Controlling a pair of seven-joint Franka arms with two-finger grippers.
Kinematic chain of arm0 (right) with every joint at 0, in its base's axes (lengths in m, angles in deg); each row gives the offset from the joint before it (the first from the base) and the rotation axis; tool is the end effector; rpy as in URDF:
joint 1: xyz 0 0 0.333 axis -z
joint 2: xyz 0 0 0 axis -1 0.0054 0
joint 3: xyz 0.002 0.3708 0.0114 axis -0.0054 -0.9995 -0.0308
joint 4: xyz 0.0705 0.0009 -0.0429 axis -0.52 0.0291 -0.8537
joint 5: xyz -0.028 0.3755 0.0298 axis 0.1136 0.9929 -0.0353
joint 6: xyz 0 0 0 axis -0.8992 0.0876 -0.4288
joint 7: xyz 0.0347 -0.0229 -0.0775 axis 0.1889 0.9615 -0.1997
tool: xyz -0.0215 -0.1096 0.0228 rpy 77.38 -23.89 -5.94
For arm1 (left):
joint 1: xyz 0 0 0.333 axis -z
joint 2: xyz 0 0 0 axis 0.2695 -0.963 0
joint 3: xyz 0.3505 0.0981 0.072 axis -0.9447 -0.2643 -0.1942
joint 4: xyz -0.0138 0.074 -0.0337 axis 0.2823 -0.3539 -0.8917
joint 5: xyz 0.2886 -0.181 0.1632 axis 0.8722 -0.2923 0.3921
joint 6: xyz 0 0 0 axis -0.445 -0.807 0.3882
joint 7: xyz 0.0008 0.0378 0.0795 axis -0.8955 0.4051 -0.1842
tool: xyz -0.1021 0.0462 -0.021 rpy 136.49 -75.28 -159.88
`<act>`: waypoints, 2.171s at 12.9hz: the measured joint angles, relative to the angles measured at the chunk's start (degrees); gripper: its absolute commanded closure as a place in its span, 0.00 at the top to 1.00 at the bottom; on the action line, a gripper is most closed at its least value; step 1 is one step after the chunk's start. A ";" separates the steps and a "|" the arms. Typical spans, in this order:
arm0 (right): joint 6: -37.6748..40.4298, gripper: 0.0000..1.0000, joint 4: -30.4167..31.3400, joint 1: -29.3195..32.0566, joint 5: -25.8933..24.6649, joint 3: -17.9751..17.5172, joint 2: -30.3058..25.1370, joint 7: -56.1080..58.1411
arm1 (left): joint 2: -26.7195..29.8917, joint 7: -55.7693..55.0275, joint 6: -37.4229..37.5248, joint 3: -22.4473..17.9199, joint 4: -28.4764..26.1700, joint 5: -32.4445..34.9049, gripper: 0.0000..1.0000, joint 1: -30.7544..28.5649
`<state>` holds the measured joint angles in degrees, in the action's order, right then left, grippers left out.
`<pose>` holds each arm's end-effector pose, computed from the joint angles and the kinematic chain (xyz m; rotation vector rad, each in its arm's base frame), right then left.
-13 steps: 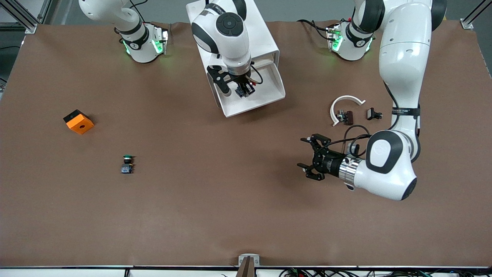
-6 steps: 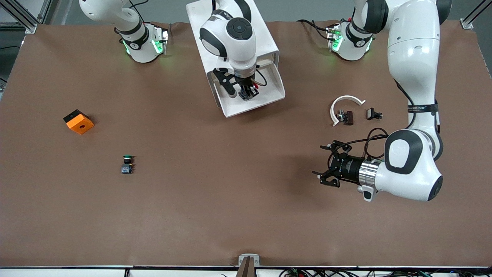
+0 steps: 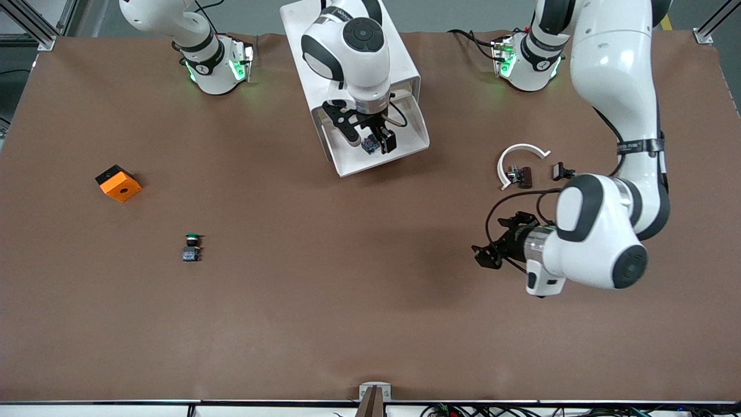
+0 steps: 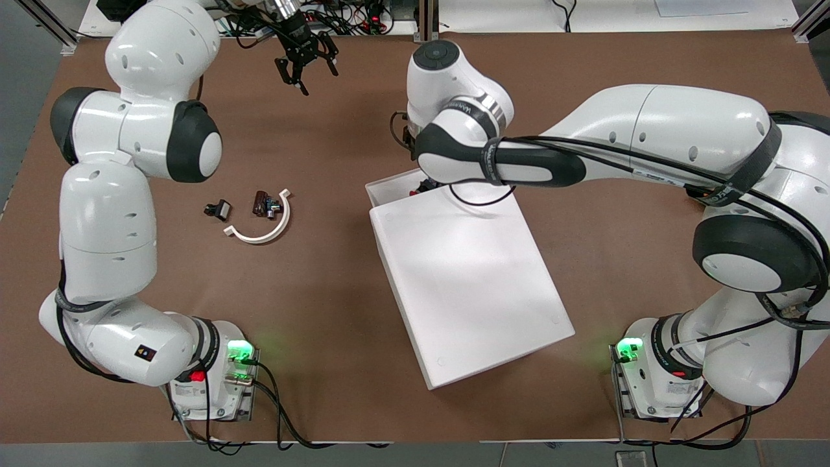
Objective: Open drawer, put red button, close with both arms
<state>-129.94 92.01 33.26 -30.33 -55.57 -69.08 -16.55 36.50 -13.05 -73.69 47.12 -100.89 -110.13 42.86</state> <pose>0.3844 0.5278 0.4411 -2.7926 1.3896 0.0367 0.6930 -0.2440 0.3946 2.7787 0.9845 -0.6672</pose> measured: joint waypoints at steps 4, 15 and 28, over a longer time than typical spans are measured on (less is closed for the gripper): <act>8.51 1.00 -5.04 5.98 0.01 0.59 -0.28 13.43 | 2.15 10.07 -0.58 -0.28 -0.14 2.87 1.00 1.03; 32.17 1.00 -11.64 37.59 -0.73 1.60 -8.58 80.23 | 5.86 13.95 -13.98 -0.15 -7.34 7.29 1.00 8.20; 38.15 1.00 -14.86 53.49 -3.72 1.66 -8.20 104.15 | 12.94 14.00 -38.26 7.95 -28.45 12.19 1.00 14.97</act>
<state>-91.78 77.14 86.75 -34.05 -53.91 -77.28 87.60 49.44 0.95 -111.95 55.07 -129.34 -97.94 57.83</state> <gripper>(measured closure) 0.000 0.000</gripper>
